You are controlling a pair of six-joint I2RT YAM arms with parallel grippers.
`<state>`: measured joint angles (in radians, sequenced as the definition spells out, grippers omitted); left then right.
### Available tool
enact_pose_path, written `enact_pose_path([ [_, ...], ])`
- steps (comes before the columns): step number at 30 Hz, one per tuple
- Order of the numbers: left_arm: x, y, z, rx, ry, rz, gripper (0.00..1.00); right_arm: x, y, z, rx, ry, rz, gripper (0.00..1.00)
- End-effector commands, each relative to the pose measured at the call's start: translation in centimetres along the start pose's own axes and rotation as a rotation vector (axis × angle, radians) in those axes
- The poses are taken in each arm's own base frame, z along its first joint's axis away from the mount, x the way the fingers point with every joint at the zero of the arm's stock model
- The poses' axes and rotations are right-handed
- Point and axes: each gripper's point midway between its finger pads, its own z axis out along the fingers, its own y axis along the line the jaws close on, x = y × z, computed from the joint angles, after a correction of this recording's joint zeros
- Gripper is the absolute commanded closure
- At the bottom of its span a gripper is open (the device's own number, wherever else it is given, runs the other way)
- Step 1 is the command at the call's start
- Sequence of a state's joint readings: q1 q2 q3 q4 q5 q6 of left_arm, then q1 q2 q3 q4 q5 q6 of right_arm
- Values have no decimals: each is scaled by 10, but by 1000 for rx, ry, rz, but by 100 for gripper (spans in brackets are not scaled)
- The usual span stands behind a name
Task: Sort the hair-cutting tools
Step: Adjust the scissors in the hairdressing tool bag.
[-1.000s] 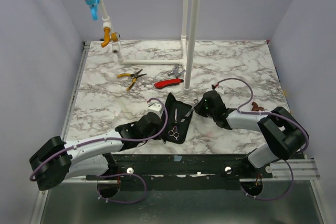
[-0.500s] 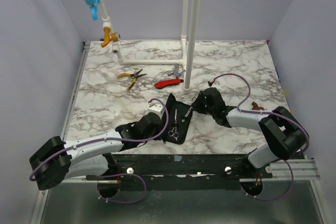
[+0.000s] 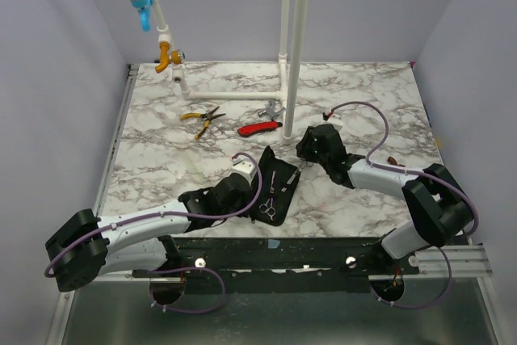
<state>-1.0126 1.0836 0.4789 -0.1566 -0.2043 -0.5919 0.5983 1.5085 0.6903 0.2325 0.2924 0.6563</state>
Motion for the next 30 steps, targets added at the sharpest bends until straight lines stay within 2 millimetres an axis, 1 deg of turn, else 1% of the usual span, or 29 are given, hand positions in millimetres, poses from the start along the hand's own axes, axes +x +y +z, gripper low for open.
enact_pose_path([
  [1,-13,-16,-4,54,-18,29,92,6,-9,8,37,37,-66,53],
  [6,-17,-18,-4,59,-22,38,93,22,-10,6,18,95,-76,54],
  [9,-18,-20,-4,64,-22,41,93,31,-8,4,-17,129,-88,54],
  [12,-20,-22,-4,70,-26,50,95,44,-5,4,-45,177,-94,55],
  [15,-22,-23,-4,72,-27,59,95,56,-8,2,-50,216,-89,55],
  [18,-22,-24,-3,73,-27,66,95,62,-13,-3,-48,229,-86,55],
  [22,-24,-26,0,82,-32,80,96,63,-16,-12,-58,228,-86,55],
  [28,-33,-36,3,130,-65,123,96,78,-20,-26,-83,261,-76,55],
  [30,-36,-42,3,155,-75,143,95,78,-20,-29,-97,250,-69,55],
])
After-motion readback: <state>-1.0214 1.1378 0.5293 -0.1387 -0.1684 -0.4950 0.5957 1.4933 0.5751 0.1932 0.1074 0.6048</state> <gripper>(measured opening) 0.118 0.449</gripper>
